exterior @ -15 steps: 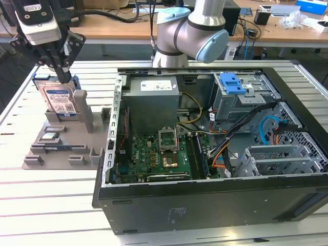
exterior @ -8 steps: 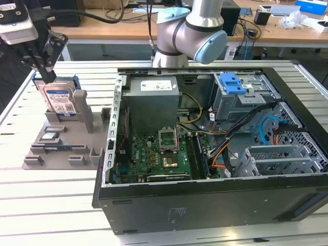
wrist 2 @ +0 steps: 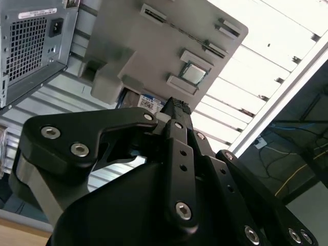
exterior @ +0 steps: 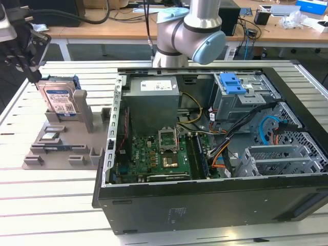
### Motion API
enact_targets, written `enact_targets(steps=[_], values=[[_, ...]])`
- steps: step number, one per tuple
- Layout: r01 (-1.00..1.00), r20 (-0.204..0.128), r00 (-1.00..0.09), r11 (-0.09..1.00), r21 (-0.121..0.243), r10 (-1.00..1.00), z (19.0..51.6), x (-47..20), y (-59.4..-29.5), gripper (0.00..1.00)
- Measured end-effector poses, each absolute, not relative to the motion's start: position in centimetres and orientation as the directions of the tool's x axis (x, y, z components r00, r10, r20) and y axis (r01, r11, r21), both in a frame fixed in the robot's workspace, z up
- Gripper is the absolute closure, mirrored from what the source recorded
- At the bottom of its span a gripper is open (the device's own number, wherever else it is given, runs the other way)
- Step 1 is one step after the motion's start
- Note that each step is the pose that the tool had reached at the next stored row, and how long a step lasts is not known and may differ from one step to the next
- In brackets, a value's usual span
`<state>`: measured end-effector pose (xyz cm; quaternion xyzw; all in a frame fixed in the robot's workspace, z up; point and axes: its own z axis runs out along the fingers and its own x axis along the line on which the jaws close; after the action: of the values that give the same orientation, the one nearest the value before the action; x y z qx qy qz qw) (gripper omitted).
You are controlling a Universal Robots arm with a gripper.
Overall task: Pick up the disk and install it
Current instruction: 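Reach for the disk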
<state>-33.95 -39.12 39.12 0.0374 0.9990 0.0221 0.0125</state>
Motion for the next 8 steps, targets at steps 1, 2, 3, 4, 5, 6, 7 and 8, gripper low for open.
enact_targets(steps=[1, 2, 3, 4, 5, 6, 7, 8], values=[[0.074, -0.023, -0.997, 0.996, 0.045, 0.075, 39.1, -34.2, -39.0, 0.90], [0.074, -0.023, -0.997, 0.996, 0.045, 0.075, 39.0, -34.4, -38.9, 0.90], [0.074, -0.023, -0.997, 0.996, 0.045, 0.075, 39.0, -34.8, -38.8, 0.90], [0.074, -0.023, -0.997, 0.996, 0.045, 0.075, 38.9, -35.1, -38.5, 0.90], [0.074, -0.023, -0.997, 0.996, 0.045, 0.075, 38.9, -35.3, -38.3, 0.90], [0.074, -0.023, -0.997, 0.996, 0.045, 0.075, 38.9, -35.4, -38.1, 0.90], [0.074, -0.023, -0.997, 0.996, 0.045, 0.075, 38.8, -35.5, -38.0, 0.90], [0.074, -0.023, -0.997, 0.996, 0.045, 0.075, 38.8, -35.6, -37.7, 0.90]])
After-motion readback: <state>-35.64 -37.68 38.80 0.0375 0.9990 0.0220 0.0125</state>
